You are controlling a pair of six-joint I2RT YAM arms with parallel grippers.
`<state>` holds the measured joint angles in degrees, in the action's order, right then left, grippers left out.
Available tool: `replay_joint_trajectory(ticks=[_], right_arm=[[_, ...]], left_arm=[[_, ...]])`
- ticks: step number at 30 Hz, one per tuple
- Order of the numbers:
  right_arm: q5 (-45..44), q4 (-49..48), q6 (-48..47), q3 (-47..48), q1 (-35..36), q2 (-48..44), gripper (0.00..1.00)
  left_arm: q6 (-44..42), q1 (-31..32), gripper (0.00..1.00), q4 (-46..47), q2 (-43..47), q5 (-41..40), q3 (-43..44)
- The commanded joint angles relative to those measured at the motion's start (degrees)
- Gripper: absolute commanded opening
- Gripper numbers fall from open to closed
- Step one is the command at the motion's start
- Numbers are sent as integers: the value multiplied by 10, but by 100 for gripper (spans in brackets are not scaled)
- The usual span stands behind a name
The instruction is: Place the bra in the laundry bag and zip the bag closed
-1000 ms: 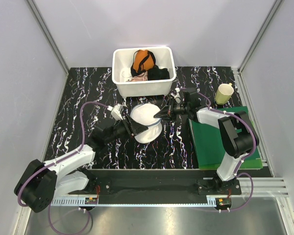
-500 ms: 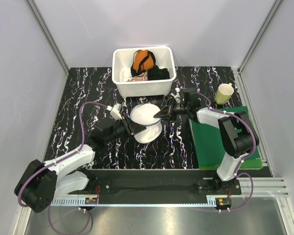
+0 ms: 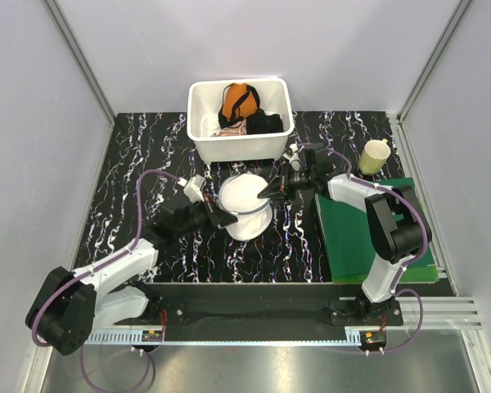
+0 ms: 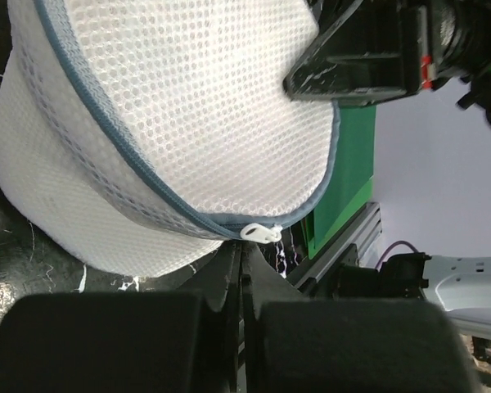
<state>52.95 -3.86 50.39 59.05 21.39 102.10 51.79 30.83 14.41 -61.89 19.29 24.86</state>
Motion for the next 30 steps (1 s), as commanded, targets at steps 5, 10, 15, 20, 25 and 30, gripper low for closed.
replay_joint_trajectory(ticks=[5, 10, 15, 20, 25, 30], right_arm=[[-21, 195, -173, 153, 2, 41, 0], [-12, 195, -172, 150, 3, 43, 0], [-4, 190, -164, 147, 2, 39, 0], [4, 178, -151, 143, 2, 39, 0], [6, 169, -144, 135, 2, 40, 0], [8, 160, -139, 128, 2, 39, 0]], left_arm=[[-2, -2, 0, 93, -26, 61, -6], [-19, -2, 0, 88, 1, 73, -9], [-28, -2, 55, 66, 10, 55, -6], [-22, -3, 53, 77, -17, 59, 11], [-18, -5, 52, 89, -49, 61, 25], [-14, -6, 52, 112, -63, 69, 33]])
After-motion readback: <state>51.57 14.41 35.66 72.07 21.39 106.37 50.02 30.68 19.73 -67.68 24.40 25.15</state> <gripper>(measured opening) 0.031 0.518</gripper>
